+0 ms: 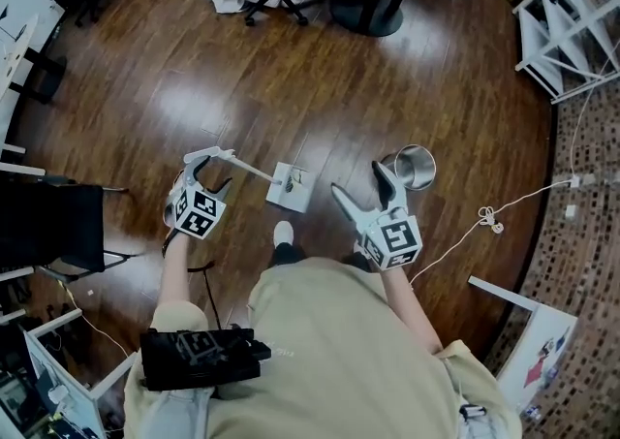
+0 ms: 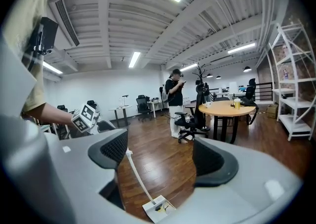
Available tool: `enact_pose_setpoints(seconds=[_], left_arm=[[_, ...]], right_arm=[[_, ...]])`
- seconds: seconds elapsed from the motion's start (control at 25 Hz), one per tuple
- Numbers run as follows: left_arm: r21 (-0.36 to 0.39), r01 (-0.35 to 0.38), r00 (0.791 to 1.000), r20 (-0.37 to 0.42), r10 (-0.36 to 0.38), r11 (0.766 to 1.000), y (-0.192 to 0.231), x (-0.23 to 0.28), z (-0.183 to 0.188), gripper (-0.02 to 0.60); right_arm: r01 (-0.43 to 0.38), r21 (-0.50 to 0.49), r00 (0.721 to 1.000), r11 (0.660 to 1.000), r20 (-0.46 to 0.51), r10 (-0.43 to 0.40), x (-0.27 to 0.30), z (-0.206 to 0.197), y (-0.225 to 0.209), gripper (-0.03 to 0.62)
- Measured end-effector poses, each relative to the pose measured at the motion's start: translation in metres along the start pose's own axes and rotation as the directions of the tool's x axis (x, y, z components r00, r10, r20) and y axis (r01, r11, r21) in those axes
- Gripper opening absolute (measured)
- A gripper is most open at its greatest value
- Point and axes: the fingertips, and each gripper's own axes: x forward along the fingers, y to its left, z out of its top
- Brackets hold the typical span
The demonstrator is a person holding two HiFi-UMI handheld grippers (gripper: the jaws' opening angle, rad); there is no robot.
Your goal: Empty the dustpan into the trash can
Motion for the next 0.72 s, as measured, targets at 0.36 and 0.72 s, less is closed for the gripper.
enact_pose_setpoints(seconds=[0.36,0.72], left_arm=[[0.251,0.149,0.973,-0.209,-0.097,0.956,0.028,0.064,-0.056,0.299],[0.348,0.319,0.907,-0.381,-0.178,0.882,0.045,0.127,-0.113,0.298]], right_arm=[[0.029,0.009,0.998,1.0,-0.055,-0.029,0.005,-0.013,-0.003,0.4],[0.061,0.013,0.994,0.998,-0.093,-0.06,0.003,-0.023,-0.006,0.4]])
